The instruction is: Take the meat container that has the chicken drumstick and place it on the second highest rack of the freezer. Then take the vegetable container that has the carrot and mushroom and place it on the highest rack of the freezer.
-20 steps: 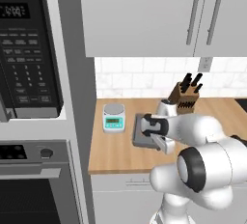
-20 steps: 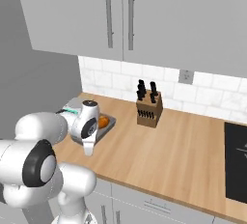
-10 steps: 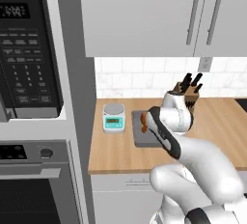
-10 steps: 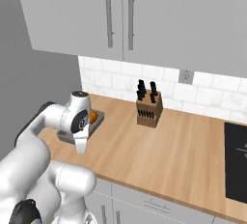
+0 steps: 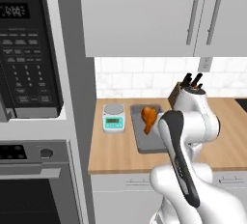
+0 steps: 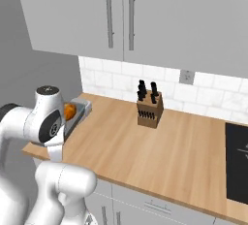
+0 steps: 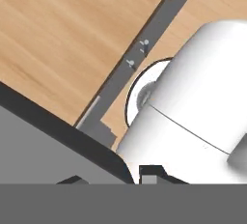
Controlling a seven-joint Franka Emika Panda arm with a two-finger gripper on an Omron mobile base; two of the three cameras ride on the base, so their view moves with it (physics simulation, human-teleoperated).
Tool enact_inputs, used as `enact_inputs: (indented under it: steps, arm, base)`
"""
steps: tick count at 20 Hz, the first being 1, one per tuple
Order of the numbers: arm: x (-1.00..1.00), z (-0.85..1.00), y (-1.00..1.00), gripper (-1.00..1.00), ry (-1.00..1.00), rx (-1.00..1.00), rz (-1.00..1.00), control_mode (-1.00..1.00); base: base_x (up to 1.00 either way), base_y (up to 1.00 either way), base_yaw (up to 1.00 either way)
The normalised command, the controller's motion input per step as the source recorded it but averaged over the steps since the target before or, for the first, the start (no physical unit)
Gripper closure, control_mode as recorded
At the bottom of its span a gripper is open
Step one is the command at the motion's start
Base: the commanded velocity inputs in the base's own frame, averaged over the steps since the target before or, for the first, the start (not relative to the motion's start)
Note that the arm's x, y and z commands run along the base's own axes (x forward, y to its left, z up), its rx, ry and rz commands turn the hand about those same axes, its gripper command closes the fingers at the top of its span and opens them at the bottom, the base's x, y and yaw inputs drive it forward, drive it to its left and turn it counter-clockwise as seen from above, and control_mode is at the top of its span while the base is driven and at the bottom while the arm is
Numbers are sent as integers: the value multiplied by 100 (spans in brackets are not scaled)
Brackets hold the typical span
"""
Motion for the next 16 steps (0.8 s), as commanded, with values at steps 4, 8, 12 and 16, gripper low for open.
enact_inputs:
  steps: [4, 8, 12, 16]
  arm:
    - [-90, 98, 0, 100, 0, 4, 0, -100]
    - [-87, 92, -6, 100, 0, 3, 0, -100]
    - [-74, 11, -4, 100, 0, 0, -6, -100]
    - [0, 0, 0, 100, 0, 0, 0, -100]
  base:
    - [0, 0, 0]
    - [0, 0, 0]
    - [0, 0, 0]
    - [0, 0, 0]
